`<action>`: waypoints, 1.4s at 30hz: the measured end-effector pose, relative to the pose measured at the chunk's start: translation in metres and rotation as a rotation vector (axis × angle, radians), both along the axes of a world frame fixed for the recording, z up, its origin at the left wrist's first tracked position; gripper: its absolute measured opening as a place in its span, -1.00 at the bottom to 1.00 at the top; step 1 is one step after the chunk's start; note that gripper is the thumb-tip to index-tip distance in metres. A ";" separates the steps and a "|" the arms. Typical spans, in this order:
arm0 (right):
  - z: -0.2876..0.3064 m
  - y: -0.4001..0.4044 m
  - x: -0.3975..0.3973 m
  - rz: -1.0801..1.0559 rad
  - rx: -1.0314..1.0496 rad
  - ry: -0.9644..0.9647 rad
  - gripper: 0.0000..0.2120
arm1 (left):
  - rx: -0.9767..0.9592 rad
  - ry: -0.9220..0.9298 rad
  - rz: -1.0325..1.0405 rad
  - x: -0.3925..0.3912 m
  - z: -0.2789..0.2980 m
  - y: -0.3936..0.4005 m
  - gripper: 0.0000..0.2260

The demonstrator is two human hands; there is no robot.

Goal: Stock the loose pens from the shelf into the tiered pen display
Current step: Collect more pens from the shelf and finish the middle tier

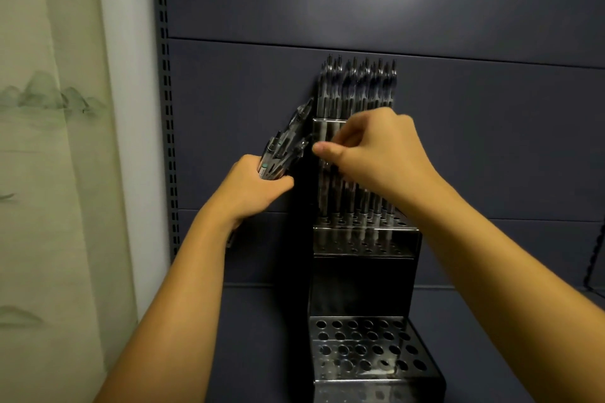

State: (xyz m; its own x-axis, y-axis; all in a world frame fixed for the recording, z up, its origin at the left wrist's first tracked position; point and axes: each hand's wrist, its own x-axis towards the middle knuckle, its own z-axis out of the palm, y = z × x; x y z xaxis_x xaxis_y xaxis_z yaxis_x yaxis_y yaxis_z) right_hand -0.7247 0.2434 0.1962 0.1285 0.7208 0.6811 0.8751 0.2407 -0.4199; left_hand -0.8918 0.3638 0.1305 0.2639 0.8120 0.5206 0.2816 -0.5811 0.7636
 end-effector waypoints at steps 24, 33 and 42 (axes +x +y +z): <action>0.034 -0.009 0.028 0.697 0.124 1.145 -0.67 | 0.137 0.174 0.194 -0.005 0.005 -0.011 -0.72; 0.033 -0.016 0.041 0.439 0.027 0.775 -0.88 | 0.096 0.224 0.197 -0.008 0.005 -0.011 -0.61; 0.006 0.007 0.039 0.348 -0.021 0.613 -0.89 | 0.142 0.289 0.169 -0.007 0.004 -0.009 -0.70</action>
